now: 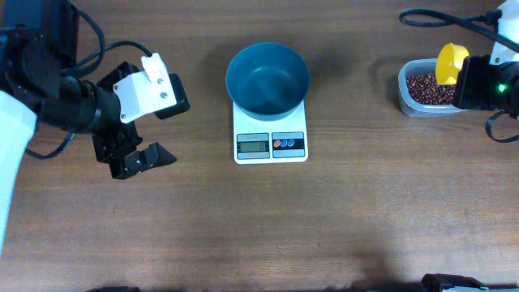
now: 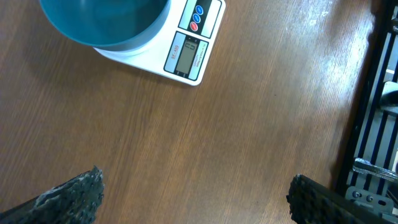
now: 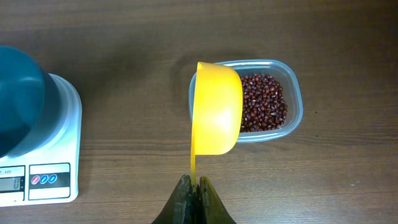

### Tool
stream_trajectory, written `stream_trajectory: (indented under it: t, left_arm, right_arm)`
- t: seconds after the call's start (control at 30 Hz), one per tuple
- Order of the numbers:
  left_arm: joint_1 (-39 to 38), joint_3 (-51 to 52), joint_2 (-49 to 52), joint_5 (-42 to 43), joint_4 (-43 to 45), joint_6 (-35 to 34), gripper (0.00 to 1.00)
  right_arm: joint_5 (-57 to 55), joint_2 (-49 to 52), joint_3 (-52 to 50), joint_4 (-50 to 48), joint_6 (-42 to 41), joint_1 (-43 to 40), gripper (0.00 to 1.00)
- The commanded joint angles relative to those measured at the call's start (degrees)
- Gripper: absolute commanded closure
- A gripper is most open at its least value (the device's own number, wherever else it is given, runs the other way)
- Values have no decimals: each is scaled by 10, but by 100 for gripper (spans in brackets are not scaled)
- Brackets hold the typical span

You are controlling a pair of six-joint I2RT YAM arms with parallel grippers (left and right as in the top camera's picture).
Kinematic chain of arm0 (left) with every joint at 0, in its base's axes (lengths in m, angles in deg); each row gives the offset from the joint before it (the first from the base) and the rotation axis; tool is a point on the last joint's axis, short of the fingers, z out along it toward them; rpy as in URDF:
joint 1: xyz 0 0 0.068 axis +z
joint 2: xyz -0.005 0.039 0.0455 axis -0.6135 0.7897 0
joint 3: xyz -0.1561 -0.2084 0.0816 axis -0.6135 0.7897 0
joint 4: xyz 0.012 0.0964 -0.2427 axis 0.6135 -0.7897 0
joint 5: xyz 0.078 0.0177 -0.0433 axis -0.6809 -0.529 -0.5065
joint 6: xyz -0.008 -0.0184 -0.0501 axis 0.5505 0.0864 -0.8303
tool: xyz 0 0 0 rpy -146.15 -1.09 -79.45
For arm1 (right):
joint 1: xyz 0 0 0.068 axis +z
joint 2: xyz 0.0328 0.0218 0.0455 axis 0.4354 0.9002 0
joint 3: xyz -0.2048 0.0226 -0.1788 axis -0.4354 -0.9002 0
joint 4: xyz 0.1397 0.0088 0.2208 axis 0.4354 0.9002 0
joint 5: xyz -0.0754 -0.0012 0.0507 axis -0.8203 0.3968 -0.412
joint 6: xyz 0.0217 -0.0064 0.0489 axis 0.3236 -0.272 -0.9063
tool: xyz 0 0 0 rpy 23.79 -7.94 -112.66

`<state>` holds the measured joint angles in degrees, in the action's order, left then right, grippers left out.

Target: Scoop item into bowl and weigh 50g on scale

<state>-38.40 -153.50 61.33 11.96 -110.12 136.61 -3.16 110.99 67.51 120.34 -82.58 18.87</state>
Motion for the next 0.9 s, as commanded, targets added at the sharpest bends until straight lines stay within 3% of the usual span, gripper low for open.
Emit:
stream_trajectory:
  t: [0.0, 0.33, 0.67, 0.87]
  left_arm:
    - [3, 5, -2, 0, 0, 10, 1]
    - [3, 5, -2, 0, 0, 10, 1]
    - [3, 5, -2, 0, 0, 10, 1]
    - [3, 5, -2, 0, 0, 10, 1]
  right_arm:
    - [-14, -4, 11, 2, 9, -3, 96]
    - [-65, 7, 11, 13, 43, -3, 96]
    - [-113, 143, 11, -75, 105, -3, 96]
    - [-143, 206, 11, -80, 122, -2, 96]
